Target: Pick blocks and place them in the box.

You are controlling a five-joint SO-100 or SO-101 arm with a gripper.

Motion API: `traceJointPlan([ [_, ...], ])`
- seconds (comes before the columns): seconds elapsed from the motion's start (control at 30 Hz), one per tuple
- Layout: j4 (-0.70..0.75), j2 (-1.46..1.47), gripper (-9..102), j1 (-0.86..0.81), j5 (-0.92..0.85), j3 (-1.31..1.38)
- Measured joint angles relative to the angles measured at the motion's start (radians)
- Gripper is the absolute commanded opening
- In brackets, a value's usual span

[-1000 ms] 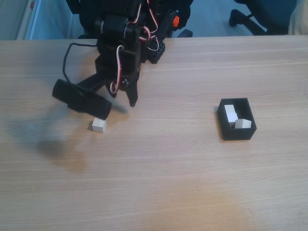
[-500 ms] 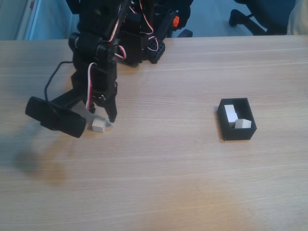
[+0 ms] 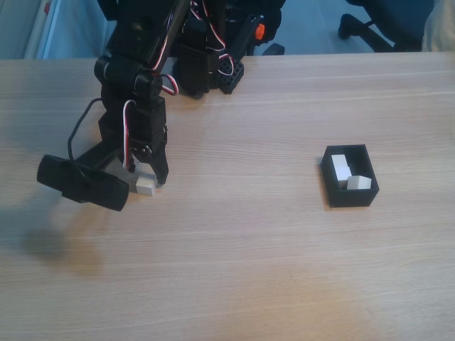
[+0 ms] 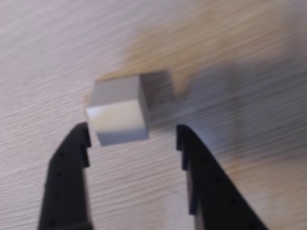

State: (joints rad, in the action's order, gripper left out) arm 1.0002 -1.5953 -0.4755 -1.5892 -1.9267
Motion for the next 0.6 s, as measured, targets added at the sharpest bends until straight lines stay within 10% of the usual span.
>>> traceJointPlan([
  [0.6, -0.017, 0.028, 14, 0.048, 0.038, 0.041],
])
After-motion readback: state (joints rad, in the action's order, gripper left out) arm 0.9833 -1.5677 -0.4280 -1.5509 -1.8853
